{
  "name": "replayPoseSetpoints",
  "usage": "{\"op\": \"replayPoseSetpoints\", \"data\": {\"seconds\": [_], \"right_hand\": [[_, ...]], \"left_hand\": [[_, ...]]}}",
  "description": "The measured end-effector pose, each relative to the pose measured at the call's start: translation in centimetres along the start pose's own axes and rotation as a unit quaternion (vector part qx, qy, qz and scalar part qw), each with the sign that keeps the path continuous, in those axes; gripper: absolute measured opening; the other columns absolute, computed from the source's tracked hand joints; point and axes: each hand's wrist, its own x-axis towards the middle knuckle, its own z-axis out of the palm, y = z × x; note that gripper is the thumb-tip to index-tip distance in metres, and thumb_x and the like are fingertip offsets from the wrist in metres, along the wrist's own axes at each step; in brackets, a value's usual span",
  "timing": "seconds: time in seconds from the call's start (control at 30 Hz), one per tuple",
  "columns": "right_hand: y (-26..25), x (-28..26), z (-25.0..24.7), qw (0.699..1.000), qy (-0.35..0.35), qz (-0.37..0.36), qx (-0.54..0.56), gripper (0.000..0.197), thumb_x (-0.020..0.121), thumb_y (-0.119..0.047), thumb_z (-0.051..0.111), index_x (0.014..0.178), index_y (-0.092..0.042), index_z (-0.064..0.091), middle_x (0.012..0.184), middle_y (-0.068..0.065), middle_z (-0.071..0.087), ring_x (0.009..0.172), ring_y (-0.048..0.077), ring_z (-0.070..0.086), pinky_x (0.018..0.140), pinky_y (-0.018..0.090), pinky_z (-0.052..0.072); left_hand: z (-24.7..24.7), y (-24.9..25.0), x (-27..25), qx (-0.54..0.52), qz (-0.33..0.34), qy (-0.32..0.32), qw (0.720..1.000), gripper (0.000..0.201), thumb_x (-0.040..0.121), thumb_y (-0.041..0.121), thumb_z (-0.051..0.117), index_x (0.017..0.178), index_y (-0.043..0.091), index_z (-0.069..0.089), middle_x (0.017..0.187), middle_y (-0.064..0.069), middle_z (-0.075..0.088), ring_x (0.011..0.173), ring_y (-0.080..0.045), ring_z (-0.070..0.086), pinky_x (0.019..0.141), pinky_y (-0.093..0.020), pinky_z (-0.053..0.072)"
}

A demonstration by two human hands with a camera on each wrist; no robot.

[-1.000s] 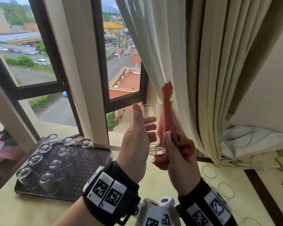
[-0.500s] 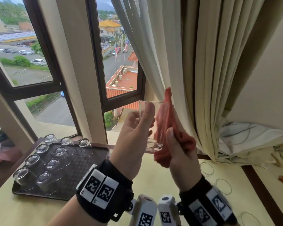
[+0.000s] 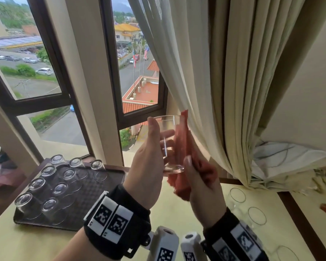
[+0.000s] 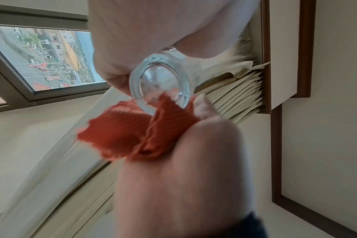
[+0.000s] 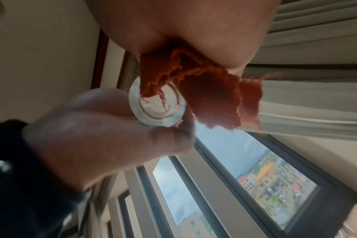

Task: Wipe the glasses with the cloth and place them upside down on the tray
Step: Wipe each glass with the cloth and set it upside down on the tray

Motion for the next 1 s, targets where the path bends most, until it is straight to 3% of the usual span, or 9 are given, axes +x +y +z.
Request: {"op": "replayPoseSetpoints", "data": {"seconds": [0.13, 0.27, 0.43, 0.57, 0.7, 0.8, 0.83, 0.93, 1.0], "right_hand": [[-2.8, 1.1, 0.4, 0.997, -0.029, -0.073, 0.009, 0.035, 0.106, -0.036, 0.055, 0.126, -0.061, 0.065, 0.103, -0.009, 0.076, 0.079, 0.008, 0.071, 0.056, 0.031, 0.056], [-1.2, -2.0, 0.5, 0.994, -0.071, -0.076, -0.033, 0.046, 0.102, -0.035, 0.057, 0.139, -0.062, 0.056, 0.143, -0.007, 0.06, 0.086, -0.004, 0.062, 0.055, 0.026, 0.055], [1.2, -2.3, 0.4, 0.999, -0.019, 0.024, 0.024, 0.046, 0.1, -0.045, 0.057, 0.146, -0.05, 0.057, 0.077, 0.019, 0.056, 0.06, 0.02, 0.051, 0.049, 0.025, 0.043], [-1.0, 0.8, 0.2, 0.998, 0.018, -0.013, 0.057, 0.03, 0.105, -0.039, 0.058, 0.13, -0.037, 0.073, 0.07, 0.009, 0.068, 0.052, 0.019, 0.058, 0.046, 0.022, 0.045], [-2.5, -0.2, 0.9, 0.994, -0.064, -0.085, -0.029, 0.047, 0.105, -0.033, 0.056, 0.146, -0.056, 0.052, 0.132, -0.016, 0.069, 0.085, 0.003, 0.069, 0.06, 0.033, 0.058], [0.4, -3.0, 0.8, 0.974, -0.096, -0.145, -0.146, 0.052, 0.105, -0.03, 0.051, 0.157, -0.038, 0.046, 0.167, -0.017, 0.037, 0.149, 0.03, 0.046, 0.107, 0.062, 0.046], [1.5, -3.8, 0.6, 0.971, -0.099, -0.155, -0.152, 0.052, 0.106, -0.028, 0.05, 0.157, -0.033, 0.046, 0.167, -0.013, 0.038, 0.153, 0.03, 0.039, 0.114, 0.059, 0.042], [1.7, -4.0, 0.6, 0.993, -0.075, -0.065, -0.056, 0.051, 0.105, -0.028, 0.054, 0.152, -0.048, 0.049, 0.128, 0.001, 0.068, 0.109, 0.008, 0.069, 0.075, 0.029, 0.057], [0.9, -2.8, 0.6, 0.999, -0.033, 0.015, 0.006, 0.045, 0.098, -0.045, 0.061, 0.141, -0.057, 0.056, 0.106, 0.001, 0.076, 0.08, 0.015, 0.073, 0.056, 0.03, 0.055]], "left_hand": [[0.8, -0.7, 0.0, -0.006, 0.014, 0.016, 1.0, 0.08, 0.098, 0.081, 0.039, 0.119, 0.014, 0.078, 0.118, -0.028, 0.07, 0.102, -0.033, 0.065, 0.1, -0.054, 0.058], [0.5, 0.5, 0.6, -0.008, -0.001, 0.037, 0.999, 0.075, 0.101, 0.076, 0.034, 0.12, 0.019, 0.079, 0.114, -0.007, 0.081, 0.109, -0.027, 0.076, 0.102, -0.048, 0.058], [-0.2, 0.5, 0.5, -0.004, -0.005, 0.015, 1.0, 0.08, 0.1, 0.076, 0.036, 0.122, 0.011, 0.076, 0.102, -0.015, 0.073, 0.087, -0.029, 0.068, 0.093, -0.053, 0.057], [1.0, -0.2, 0.0, 0.0, -0.009, 0.003, 1.0, 0.079, 0.1, 0.075, 0.035, 0.117, 0.01, 0.077, 0.091, -0.013, 0.075, 0.082, -0.027, 0.069, 0.081, -0.045, 0.06], [1.1, 0.6, 0.1, -0.019, -0.024, 0.039, 0.999, 0.079, 0.098, 0.08, 0.038, 0.111, 0.015, 0.08, 0.104, -0.015, 0.078, 0.096, -0.028, 0.073, 0.105, -0.057, 0.056], [0.3, 1.7, 0.4, -0.025, -0.023, 0.033, 0.999, 0.076, 0.093, 0.081, 0.041, 0.116, 0.016, 0.074, 0.098, -0.009, 0.083, 0.089, -0.018, 0.081, 0.09, -0.039, 0.062], [0.1, 1.9, 0.5, -0.006, -0.014, 0.025, 1.0, 0.081, 0.086, 0.084, 0.045, 0.122, 0.016, 0.069, 0.1, -0.014, 0.082, 0.088, -0.018, 0.08, 0.086, -0.037, 0.063], [-0.4, 1.7, 0.6, 0.042, -0.003, 0.016, 0.999, 0.088, 0.063, 0.089, 0.064, 0.123, 0.025, 0.056, 0.104, -0.012, 0.078, 0.085, -0.02, 0.074, 0.088, -0.041, 0.06], [0.0, 1.5, 0.4, 0.016, -0.021, 0.009, 1.0, 0.085, 0.06, 0.076, 0.073, 0.122, 0.021, 0.051, 0.074, 0.002, 0.077, 0.065, -0.012, 0.07, 0.081, -0.037, 0.058]]}}
